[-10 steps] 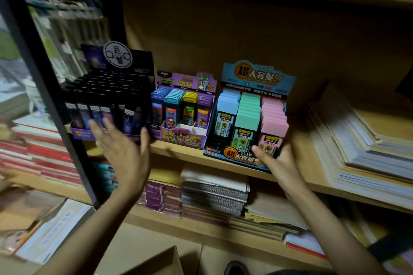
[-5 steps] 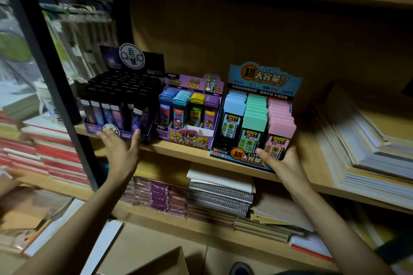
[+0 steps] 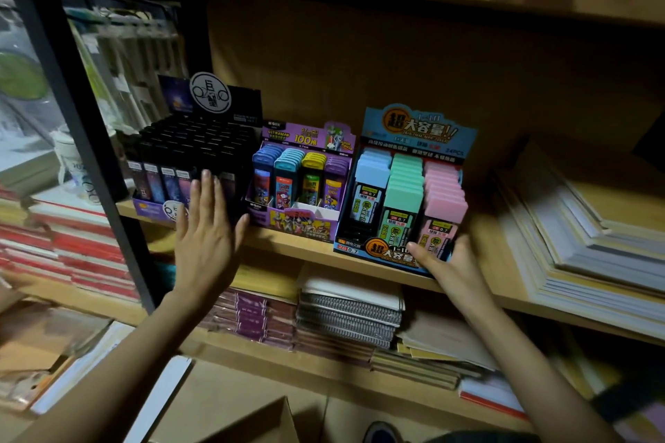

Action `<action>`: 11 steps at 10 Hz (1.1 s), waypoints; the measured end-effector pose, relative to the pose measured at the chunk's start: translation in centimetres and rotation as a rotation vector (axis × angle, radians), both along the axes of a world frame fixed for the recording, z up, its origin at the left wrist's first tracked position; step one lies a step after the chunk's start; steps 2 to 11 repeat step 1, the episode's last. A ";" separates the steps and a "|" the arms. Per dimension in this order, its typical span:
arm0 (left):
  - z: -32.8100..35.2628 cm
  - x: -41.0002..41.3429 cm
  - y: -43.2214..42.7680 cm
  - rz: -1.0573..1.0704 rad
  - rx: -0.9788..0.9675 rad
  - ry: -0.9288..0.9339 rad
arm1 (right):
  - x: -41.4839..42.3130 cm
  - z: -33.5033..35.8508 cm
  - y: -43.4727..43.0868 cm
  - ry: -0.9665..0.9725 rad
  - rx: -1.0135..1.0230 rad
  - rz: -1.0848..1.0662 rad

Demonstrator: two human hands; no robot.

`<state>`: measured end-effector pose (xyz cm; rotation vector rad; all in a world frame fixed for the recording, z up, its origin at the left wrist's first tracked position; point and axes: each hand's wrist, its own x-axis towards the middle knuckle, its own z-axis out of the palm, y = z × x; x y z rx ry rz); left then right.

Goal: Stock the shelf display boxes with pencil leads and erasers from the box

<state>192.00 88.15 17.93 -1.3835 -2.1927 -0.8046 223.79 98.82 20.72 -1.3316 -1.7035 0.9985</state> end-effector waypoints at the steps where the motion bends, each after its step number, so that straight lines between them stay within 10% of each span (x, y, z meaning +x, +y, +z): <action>1: 0.7 -0.2 -0.1 0.012 -0.001 -0.069 | 0.0 0.6 -0.3 0.004 -0.008 -0.005; 11: 0.7 -0.2 -0.1 0.012 -0.001 -0.069 | 0.0 0.6 -0.3 0.004 -0.008 -0.005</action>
